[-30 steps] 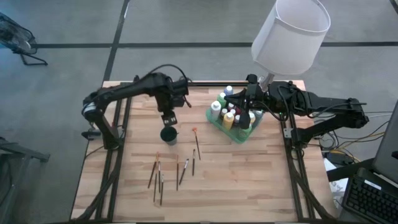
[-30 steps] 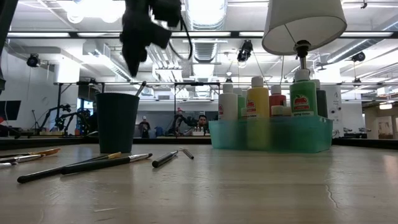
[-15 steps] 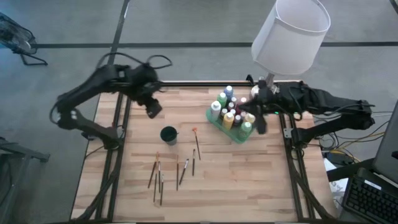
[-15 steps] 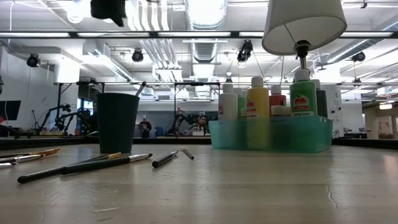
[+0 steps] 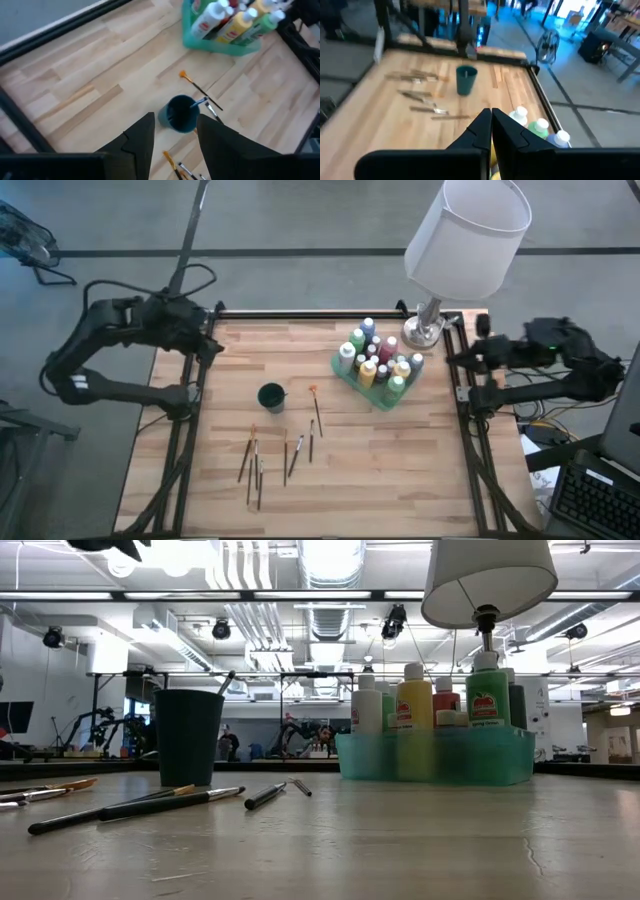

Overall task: Pick & Place Paint Supplies
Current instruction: Put the orange paint brush into the green cup

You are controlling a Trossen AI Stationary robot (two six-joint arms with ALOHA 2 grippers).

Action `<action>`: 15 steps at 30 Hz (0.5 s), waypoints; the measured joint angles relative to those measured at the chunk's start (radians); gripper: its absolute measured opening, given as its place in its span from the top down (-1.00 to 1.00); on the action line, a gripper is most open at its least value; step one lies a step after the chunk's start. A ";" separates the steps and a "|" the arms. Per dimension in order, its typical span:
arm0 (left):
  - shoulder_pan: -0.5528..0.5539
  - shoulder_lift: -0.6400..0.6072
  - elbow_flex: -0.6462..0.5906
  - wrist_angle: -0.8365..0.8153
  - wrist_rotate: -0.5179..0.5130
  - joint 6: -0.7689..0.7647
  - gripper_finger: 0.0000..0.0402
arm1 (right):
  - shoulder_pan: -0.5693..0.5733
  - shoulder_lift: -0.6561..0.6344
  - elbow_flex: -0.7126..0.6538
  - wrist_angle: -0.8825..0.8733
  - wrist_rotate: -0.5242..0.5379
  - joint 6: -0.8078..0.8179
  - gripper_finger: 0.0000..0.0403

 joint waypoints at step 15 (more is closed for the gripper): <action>-0.040 -0.099 -0.312 0.153 0.074 -0.056 0.25 | 0.000 -0.465 -0.196 -0.137 -0.140 0.128 0.96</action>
